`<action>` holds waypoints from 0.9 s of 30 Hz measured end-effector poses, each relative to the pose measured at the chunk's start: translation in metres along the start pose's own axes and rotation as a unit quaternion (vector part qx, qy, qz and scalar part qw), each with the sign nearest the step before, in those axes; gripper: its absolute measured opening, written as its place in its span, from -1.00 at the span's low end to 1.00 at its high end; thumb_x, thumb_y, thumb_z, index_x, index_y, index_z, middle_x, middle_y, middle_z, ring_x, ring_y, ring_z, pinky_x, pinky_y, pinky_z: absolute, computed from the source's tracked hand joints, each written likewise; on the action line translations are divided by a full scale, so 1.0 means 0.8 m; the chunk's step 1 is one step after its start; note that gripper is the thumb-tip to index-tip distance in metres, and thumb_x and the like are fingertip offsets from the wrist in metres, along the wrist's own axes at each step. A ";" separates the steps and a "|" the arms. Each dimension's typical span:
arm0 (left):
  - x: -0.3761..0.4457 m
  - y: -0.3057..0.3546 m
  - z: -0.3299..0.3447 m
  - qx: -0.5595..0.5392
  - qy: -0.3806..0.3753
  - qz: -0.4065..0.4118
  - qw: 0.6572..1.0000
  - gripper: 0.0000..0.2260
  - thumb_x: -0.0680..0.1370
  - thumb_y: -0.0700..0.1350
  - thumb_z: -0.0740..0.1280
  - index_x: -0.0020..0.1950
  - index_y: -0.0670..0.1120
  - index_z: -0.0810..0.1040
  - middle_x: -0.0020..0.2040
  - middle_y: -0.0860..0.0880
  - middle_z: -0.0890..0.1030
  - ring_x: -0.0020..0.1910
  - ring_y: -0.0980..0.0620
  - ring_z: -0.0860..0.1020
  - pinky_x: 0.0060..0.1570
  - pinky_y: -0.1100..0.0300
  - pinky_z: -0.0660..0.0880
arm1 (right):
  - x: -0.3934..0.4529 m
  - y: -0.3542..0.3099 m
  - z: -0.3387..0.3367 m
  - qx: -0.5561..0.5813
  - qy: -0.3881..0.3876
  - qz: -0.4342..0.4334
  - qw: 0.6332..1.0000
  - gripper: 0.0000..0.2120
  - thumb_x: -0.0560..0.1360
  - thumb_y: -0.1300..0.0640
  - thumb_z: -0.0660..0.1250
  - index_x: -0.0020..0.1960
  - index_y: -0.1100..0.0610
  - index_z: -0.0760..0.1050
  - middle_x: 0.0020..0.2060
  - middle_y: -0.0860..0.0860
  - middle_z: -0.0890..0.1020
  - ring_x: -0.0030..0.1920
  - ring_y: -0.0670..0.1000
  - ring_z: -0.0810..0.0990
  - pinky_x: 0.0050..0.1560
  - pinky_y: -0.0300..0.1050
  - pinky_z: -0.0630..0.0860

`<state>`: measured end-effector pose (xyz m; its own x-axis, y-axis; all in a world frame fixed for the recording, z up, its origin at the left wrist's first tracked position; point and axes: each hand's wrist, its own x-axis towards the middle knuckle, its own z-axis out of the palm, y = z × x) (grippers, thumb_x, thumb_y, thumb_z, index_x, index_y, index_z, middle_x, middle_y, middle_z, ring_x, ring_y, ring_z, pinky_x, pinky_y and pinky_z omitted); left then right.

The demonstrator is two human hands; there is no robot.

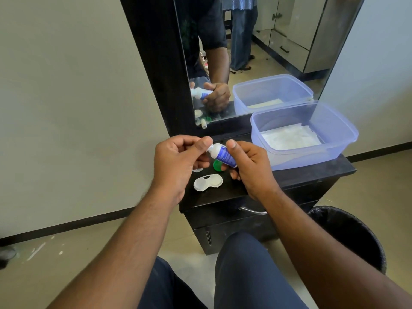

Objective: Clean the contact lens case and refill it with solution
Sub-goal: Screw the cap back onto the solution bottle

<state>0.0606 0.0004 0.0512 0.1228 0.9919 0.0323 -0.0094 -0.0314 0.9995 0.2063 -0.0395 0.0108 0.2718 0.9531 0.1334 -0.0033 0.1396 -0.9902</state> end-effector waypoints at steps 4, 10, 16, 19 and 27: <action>0.003 0.007 0.012 -0.049 -0.001 0.017 0.999 -0.83 0.46 -0.24 0.46 0.05 -0.18 0.67 -0.14 -0.09 0.72 -0.14 -0.01 0.69 -0.12 0.09 0.64 | 0.000 -0.004 0.000 0.019 -0.026 0.010 0.999 -0.65 0.52 -0.13 0.18 -0.02 0.13 0.55 -0.31 0.14 0.64 -0.43 -0.09 0.51 -0.43 -0.28 0.43; 0.002 0.018 0.025 -0.092 -0.086 -0.001 0.992 -0.74 0.55 -0.28 0.35 0.23 -0.11 0.51 -0.02 -0.11 0.72 0.02 -0.06 0.67 -0.04 0.10 0.61 | 0.004 0.000 -0.004 0.042 -0.061 -0.014 0.997 -0.78 0.43 0.19 0.45 0.06 0.07 0.57 -0.28 -0.01 0.66 -0.32 -0.05 0.57 -0.35 -0.20 0.51; 0.001 0.009 0.027 0.021 -0.037 0.080 0.996 -0.79 0.47 -0.23 0.46 0.07 -0.02 0.67 -0.06 0.00 0.71 -0.05 0.07 0.67 -0.05 0.18 0.60 | 0.004 0.002 -0.005 0.041 -0.049 -0.025 0.998 -0.71 0.44 0.21 0.44 0.13 0.06 0.55 -0.16 0.04 0.68 -0.27 -0.04 0.63 -0.24 -0.16 0.59; 0.004 0.012 0.026 0.041 -0.068 0.088 0.993 -0.63 0.51 -0.28 0.41 0.27 0.01 0.57 0.01 -0.02 0.69 0.03 0.10 0.66 0.06 0.18 0.59 | 0.005 0.004 -0.006 0.053 -0.049 -0.022 0.997 -0.73 0.44 0.20 0.44 0.13 0.10 0.54 -0.20 0.03 0.68 -0.27 -0.01 0.64 -0.26 -0.17 0.58; 0.006 0.014 0.029 0.080 -0.040 0.141 0.986 -0.85 0.48 -0.20 0.45 0.05 -0.08 0.66 -0.08 0.00 0.70 -0.07 0.10 0.67 -0.05 0.21 0.61 | 0.007 0.011 -0.007 0.023 -0.052 -0.016 0.998 -0.72 0.49 0.16 0.38 0.20 0.14 0.56 -0.20 0.03 0.68 -0.27 -0.05 0.62 -0.20 -0.15 0.59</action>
<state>0.0839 0.0019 0.0627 0.2159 0.9283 0.3029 0.1013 -0.3298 0.9386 0.2135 -0.0344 0.0025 0.1718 0.9704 0.1699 -0.0409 0.1793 -0.9829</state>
